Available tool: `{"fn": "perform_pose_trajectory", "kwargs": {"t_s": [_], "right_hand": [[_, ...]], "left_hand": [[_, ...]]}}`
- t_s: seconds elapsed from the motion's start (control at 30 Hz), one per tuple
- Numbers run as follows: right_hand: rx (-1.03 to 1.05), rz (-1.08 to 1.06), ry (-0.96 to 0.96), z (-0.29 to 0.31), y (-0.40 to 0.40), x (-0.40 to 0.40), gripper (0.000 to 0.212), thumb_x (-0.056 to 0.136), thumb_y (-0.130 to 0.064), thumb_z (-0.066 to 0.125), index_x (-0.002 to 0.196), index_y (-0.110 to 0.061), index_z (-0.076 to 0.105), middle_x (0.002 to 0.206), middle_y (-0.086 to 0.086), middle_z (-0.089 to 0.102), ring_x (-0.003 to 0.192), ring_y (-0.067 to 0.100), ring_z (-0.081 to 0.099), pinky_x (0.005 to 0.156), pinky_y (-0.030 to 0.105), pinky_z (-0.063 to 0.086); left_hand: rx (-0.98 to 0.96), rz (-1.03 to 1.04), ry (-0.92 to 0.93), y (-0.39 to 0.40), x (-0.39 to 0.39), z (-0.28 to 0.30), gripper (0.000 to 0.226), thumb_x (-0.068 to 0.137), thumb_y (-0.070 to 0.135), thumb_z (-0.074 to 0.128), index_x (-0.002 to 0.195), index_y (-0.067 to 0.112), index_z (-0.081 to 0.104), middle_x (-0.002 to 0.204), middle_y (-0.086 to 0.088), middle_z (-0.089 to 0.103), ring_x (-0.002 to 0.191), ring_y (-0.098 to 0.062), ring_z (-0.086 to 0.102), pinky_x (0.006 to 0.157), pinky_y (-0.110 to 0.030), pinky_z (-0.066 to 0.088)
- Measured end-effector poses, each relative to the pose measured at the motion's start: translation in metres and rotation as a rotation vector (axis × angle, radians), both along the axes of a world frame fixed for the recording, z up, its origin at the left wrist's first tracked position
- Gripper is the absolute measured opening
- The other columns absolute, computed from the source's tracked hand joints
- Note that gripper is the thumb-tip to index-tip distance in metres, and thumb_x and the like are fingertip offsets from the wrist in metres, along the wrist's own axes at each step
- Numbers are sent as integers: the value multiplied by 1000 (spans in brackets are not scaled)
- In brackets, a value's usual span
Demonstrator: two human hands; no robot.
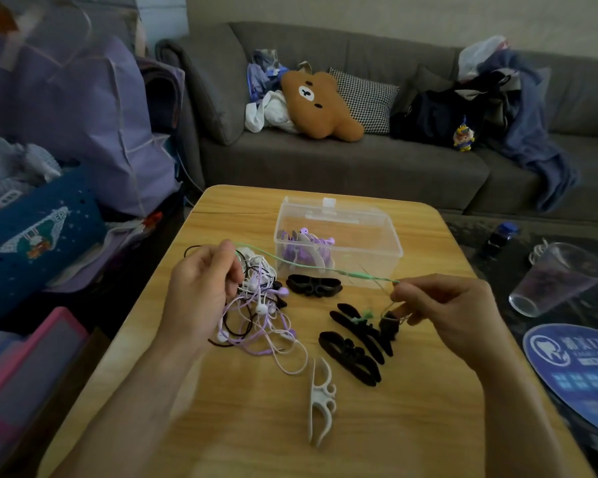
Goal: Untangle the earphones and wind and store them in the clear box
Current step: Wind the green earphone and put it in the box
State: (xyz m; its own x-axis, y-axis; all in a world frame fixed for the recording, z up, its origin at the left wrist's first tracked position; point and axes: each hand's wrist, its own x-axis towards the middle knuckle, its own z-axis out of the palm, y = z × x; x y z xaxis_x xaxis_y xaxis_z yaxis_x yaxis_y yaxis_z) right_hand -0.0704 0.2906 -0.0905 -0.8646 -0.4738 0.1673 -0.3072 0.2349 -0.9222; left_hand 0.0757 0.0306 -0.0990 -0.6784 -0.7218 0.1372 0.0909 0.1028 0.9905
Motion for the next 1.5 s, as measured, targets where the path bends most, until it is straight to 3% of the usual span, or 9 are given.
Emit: {"fn": "perform_pose_trajectory", "kwargs": {"t_s": [0.13,0.27,0.33,0.47,0.63,0.8,1.07,1.37,1.5], "right_hand": [[-57,-133,91,2,1,-2,19,80,-34,67,88,-19,75,82,-3,77,75,15,72,68,27,59],[-204,-114,-52,8,1,3,24,86,-33,60,94,-11,67,81,5,72,74,19,70,70,33,56],[-29,-25,-46,6,-8,8,17,87,-26,66,102,-18,67,85,3,71,77,13,68,70,31,54],[556,162,95,-10,-33,13,42,87,-37,74,125,-44,57,100,-19,61,88,1,61,70,18,49],[704,114,185,-13,-41,14,10,93,-33,69,102,-32,72,86,-21,58,79,-1,55,60,11,39],[568,33,167,-11,-34,12,2,92,-32,70,91,-33,69,85,-14,67,81,-1,61,63,14,44],[-172,-25,5,-1,-34,19,7,93,-14,63,97,-12,67,88,5,77,83,18,75,78,29,60],[40,-280,80,-6,-30,14,18,103,-29,50,95,-26,66,75,1,63,59,1,53,50,15,41],[20,-208,54,-2,-24,12,13,99,-28,56,95,-26,69,80,-2,67,67,6,61,59,19,48]], "left_hand": [[-46,86,3,-5,-1,-3,38,103,23,51,70,2,55,59,-2,55,50,-10,44,49,-20,39],[-127,135,36,-9,0,0,39,104,21,50,71,-2,52,57,2,54,47,-7,41,46,-17,36],[-153,102,58,-6,1,2,39,104,20,49,72,-2,53,62,-6,54,49,-7,43,47,-17,37],[-114,131,128,-5,2,3,36,104,18,49,71,7,55,63,-5,55,52,-9,45,48,-19,38],[-99,284,276,-10,4,7,34,105,17,46,72,14,52,65,-2,54,55,-7,44,51,-18,37],[-31,384,265,-19,4,5,38,105,24,46,68,19,52,58,6,55,53,-9,44,53,-20,37],[118,399,178,-26,2,-1,38,104,25,48,67,18,52,53,10,55,50,-7,44,50,-22,35],[90,305,146,-22,-3,-3,35,103,22,51,70,14,54,54,8,58,48,-7,46,49,-20,38],[52,276,128,-21,-5,-2,34,103,22,51,70,13,54,53,8,59,47,-6,46,51,-23,38]]}}
